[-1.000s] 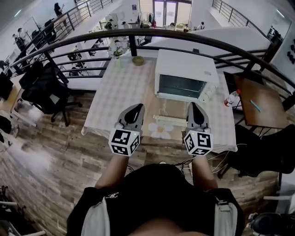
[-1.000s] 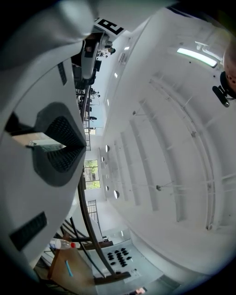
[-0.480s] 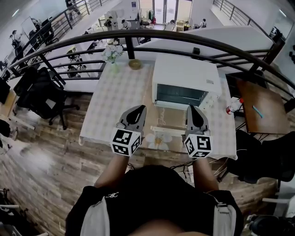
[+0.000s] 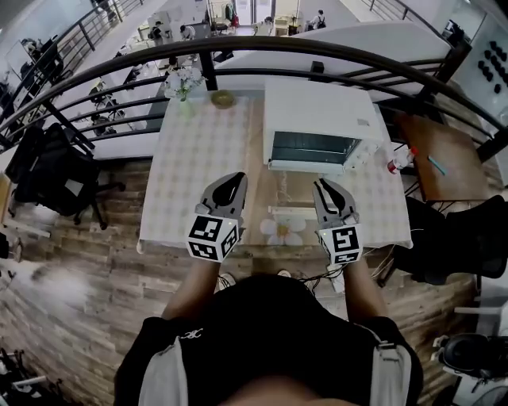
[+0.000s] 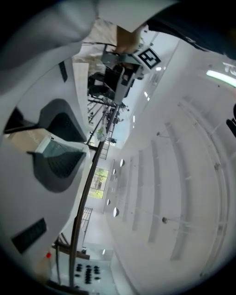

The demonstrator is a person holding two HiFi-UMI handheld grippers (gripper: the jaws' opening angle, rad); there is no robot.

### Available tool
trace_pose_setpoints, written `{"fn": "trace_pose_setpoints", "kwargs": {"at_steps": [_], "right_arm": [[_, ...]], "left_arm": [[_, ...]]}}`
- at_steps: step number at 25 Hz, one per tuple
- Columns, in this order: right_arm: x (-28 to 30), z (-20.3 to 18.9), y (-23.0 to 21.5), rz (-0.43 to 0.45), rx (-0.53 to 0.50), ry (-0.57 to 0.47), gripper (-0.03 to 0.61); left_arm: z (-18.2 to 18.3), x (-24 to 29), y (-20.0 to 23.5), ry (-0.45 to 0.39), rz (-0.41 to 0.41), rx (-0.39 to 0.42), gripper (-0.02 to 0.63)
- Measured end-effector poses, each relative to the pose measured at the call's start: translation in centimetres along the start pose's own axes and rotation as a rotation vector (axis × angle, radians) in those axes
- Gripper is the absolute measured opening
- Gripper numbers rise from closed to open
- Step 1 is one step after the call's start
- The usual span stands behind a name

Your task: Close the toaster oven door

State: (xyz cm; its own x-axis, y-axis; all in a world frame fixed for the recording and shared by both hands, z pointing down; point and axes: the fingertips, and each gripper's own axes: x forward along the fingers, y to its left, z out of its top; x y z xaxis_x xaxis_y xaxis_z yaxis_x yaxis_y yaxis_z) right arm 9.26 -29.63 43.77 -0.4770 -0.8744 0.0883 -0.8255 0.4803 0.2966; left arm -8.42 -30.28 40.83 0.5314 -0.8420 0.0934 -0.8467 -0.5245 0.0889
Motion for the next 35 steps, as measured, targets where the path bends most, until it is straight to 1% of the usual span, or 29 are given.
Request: {"fn": "trace_pose_setpoints", "kwargs": {"at_steps": [1, 2, 3, 6, 8, 13, 17, 20, 22, 27, 32, 35], "right_arm": [[0.1, -0.7, 1.0, 0.030, -0.067, 0.031, 0.074], [0.1, -1.5, 1.9, 0.053, -0.139, 0.070, 0.107], [0.1, -2.5, 2.7, 0.064, -0.213, 0.114, 0.126], [-0.2, -5.6, 4.6, 0.077, -0.404, 0.226, 0.138], [-0.5, -7.8, 5.9, 0.102, -0.469, 0.280, 0.135], [-1.3, -13.6, 7.6, 0.190, -0.455, 0.427, 0.127], [-2.6, -18.6, 8.1, 0.228, -0.586, 0.541, 0.115], [-3.0, -21.6, 8.0, 0.245, -0.628, 0.608, 0.112], [-3.1, -23.0, 8.0, 0.245, -0.621, 0.636, 0.106], [-2.1, -25.1, 7.5, 0.199, -0.614, 0.656, 0.097], [-1.8, -27.7, 8.2, 0.234, -0.610, 0.700, 0.097], [-1.8, -28.9, 8.6, 0.238, -0.592, 0.728, 0.097]], "left_arm": [[-0.1, -0.2, 0.2, 0.001, -0.004, -0.003, 0.021], [-0.3, -0.4, 0.3, 0.003, -0.008, -0.006, 0.020], [-0.5, -0.7, 0.4, 0.005, -0.011, -0.011, 0.020], [-1.0, -1.3, 0.9, 0.010, -0.015, -0.022, 0.020], [-1.5, -1.6, 1.1, 0.016, -0.014, -0.033, 0.020], [-1.7, -1.6, 0.8, 0.023, -0.025, -0.042, 0.021], [-2.2, -1.9, 0.7, 0.032, -0.019, -0.048, 0.021], [-2.5, -1.9, 0.5, 0.042, -0.010, -0.053, 0.021], [-2.6, -2.1, 0.5, 0.043, -0.002, -0.052, 0.021], [-2.4, -2.0, 0.6, 0.040, 0.019, -0.052, 0.021], [-2.4, -1.8, 0.4, 0.048, 0.022, -0.038, 0.020], [-2.8, -2.1, 0.8, 0.060, 0.037, -0.043, 0.020]]}}
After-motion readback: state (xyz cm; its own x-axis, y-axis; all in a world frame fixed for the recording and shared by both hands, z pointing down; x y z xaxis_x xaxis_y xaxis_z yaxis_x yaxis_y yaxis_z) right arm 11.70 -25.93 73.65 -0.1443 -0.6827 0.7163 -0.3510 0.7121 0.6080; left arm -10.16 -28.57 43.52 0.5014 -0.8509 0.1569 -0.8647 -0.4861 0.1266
